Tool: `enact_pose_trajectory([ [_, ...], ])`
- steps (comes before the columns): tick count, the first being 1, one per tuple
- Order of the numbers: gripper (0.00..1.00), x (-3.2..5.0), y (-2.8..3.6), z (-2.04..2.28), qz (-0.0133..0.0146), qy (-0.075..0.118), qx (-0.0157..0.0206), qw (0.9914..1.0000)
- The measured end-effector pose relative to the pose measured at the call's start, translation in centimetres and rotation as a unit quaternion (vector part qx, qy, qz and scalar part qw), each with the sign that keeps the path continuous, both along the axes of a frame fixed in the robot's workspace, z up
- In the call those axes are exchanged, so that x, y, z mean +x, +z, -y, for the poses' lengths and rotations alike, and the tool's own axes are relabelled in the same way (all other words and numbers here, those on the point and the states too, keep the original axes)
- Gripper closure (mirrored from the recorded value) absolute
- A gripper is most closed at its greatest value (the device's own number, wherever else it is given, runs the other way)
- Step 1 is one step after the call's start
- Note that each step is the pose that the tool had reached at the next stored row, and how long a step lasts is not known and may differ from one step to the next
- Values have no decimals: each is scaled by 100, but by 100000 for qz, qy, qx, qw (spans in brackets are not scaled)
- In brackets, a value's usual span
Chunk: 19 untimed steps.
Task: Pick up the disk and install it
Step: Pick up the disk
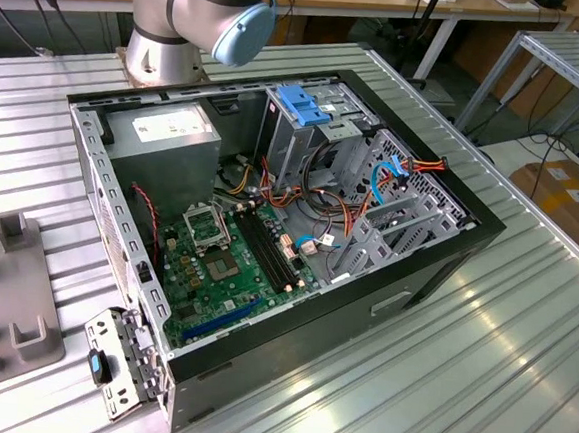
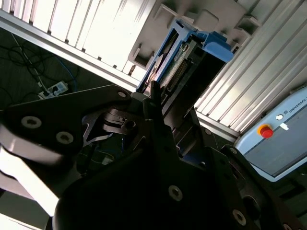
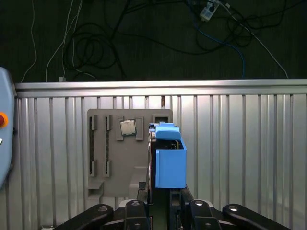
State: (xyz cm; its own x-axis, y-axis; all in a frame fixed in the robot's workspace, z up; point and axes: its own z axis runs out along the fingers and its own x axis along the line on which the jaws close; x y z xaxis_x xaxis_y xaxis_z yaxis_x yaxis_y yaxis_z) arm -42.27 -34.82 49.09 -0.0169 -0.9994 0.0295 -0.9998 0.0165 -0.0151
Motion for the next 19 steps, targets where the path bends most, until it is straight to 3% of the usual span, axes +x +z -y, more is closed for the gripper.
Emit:
enact_pose_trajectory([
  [19,65,49,0,-6,-1,0,1,100000],
])
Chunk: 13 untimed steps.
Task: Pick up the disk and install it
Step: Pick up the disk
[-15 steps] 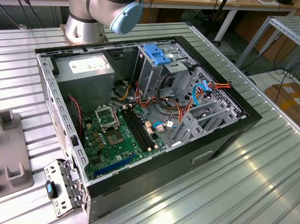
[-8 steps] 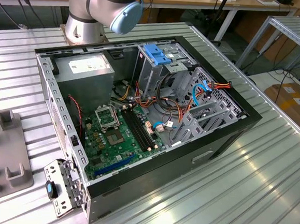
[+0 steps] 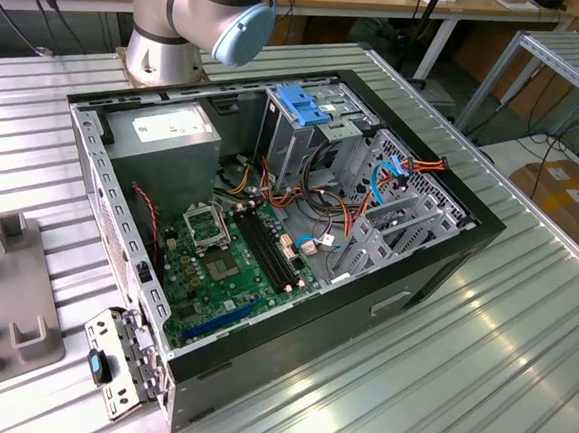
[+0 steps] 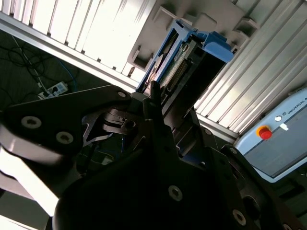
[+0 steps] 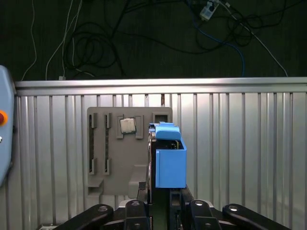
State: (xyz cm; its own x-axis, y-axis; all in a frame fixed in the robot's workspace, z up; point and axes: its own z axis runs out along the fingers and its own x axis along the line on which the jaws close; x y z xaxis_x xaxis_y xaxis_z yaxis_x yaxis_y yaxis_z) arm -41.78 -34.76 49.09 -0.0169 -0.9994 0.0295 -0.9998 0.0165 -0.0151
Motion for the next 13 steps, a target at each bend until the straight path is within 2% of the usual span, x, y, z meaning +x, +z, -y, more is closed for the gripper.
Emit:
enact_pose_trajectory([
  [13,65,25,0,-12,4,2,2,100000],
])
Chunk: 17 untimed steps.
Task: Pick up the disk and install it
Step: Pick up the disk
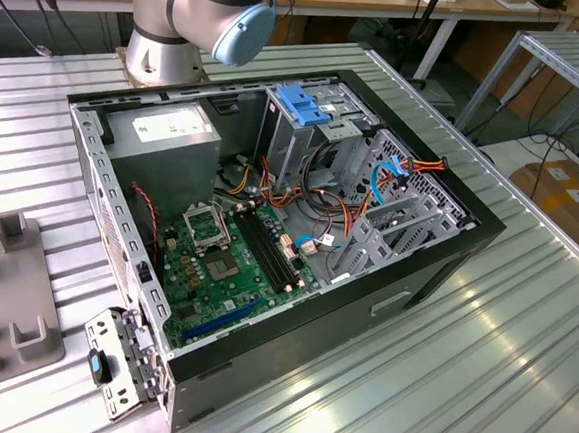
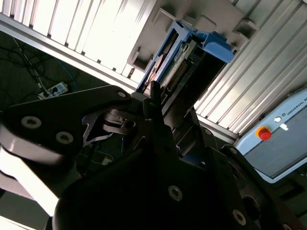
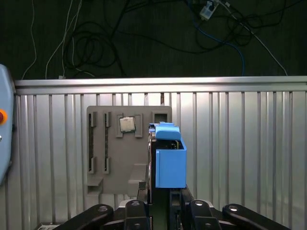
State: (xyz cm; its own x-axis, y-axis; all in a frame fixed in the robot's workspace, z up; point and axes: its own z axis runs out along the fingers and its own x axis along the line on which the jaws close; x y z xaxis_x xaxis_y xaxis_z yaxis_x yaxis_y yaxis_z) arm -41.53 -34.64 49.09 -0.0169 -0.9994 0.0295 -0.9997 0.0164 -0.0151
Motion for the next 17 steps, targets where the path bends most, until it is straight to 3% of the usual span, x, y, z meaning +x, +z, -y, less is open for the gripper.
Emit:
enact_pose_trajectory([
  [17,65,31,0,-41,1,54,0,100000],
])
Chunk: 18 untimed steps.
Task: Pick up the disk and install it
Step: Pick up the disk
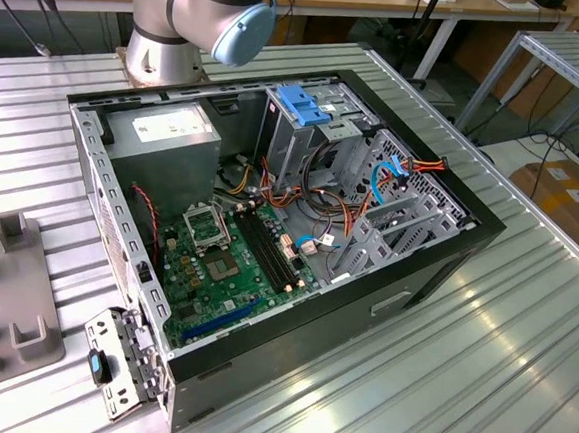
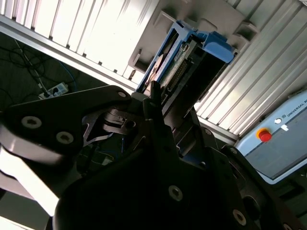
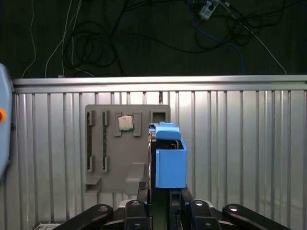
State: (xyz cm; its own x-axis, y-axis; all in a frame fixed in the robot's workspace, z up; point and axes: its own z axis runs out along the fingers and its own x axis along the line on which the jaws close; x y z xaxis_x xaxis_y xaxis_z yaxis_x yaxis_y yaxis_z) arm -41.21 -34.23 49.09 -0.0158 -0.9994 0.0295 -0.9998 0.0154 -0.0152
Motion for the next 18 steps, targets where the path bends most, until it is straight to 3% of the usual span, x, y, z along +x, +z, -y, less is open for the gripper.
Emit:
enact_pose_trajectory([
  [18,65,5,1,-65,-6,6,-175,100000],
])
